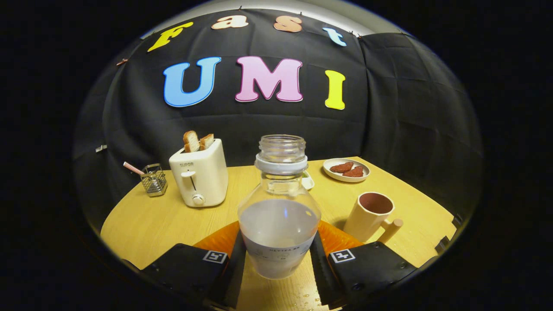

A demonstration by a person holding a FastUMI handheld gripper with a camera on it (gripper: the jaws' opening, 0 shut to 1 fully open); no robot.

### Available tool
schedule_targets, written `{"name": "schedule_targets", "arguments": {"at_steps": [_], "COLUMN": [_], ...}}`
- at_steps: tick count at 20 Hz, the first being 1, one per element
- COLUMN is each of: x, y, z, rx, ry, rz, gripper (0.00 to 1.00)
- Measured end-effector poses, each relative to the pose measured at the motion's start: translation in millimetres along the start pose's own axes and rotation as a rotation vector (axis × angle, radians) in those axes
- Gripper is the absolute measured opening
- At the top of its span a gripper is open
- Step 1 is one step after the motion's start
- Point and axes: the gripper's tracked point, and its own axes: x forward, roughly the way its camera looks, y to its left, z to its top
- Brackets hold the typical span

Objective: Take the bottle from table, then pour the juice into the cup, finally place the bottle on the coaster

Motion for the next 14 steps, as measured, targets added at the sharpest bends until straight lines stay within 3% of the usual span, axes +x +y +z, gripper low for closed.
{"name": "schedule_targets", "arguments": {"at_steps": [3, 5, 14], "x": [-0.7, -2.7, 0.3], "y": [-5.4, 1.9, -5.6], "z": [5.6, 14.1, 36.7], "rx": [0.039, 0.083, 0.44], "ry": [0.031, 0.034, 0.111], "rz": [-0.008, 0.049, 0.171], "gripper": [0.71, 0.71, 0.71]}}
